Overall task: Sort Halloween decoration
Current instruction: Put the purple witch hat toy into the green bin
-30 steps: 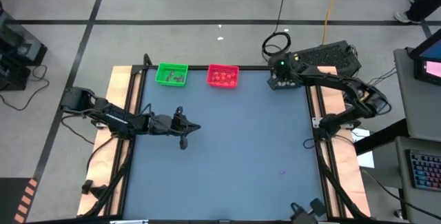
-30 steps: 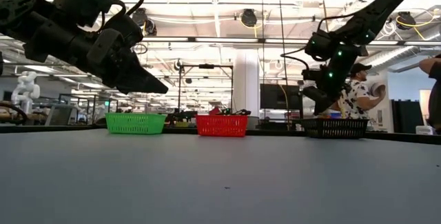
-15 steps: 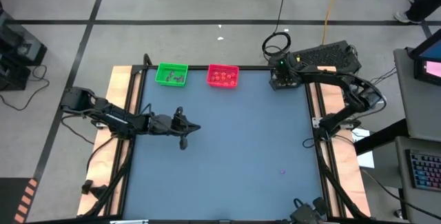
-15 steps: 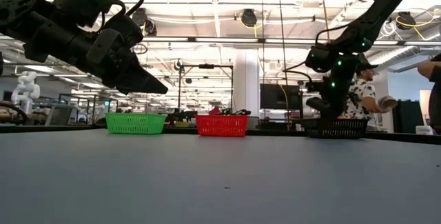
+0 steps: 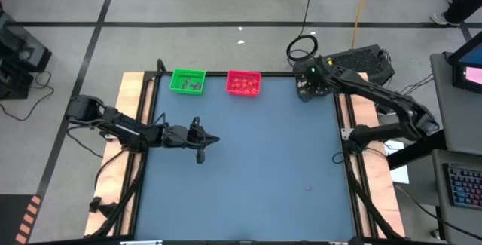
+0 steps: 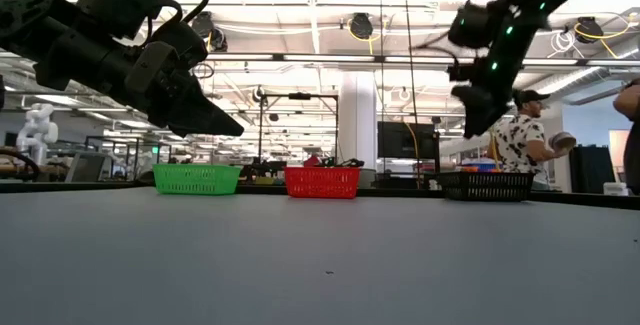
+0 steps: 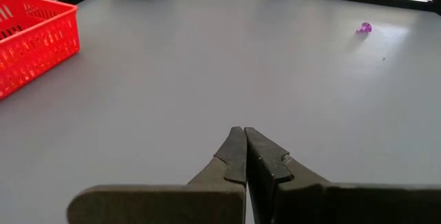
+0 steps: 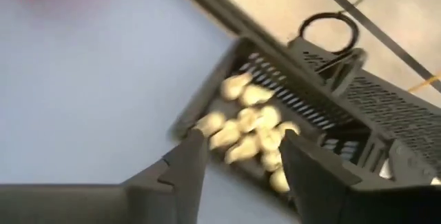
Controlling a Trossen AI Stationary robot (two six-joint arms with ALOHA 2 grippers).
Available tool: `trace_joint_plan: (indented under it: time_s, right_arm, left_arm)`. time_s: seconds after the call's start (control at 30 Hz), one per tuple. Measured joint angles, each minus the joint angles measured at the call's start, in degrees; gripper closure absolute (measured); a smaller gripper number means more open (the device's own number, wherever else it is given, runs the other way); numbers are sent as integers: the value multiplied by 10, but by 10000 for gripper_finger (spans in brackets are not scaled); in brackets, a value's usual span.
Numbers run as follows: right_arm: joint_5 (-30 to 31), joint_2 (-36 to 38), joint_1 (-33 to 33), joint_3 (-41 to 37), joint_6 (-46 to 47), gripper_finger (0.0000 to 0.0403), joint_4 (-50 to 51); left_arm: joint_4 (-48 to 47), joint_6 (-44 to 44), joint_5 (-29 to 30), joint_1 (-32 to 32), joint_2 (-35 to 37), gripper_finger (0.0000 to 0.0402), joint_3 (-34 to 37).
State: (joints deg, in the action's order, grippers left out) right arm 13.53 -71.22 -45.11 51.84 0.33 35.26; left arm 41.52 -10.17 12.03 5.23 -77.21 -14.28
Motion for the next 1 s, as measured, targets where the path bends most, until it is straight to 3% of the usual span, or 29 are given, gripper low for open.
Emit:
trace_joint_plan:
  time_s: [0.23, 0.5, 0.8, 1.0]
  right_arm:
    - [-1, 76, 157, 1, 93, 277, 147]
    - [-72, 88, 412, 0, 332, 288, 301]
    - [-93, 51, 696, -20, 471, 289, 270]
    - [-105, -33, 789, -20, 528, 280, 198]
  left_arm:
    - [0, 0, 0, 0, 0, 401, 0]
    - [-1, 0, 0, 0, 0, 401, 0]
    - [-3, -1, -13, 0, 0, 401, 0]
    - [-4, -1, -13, 0, 0, 401, 0]
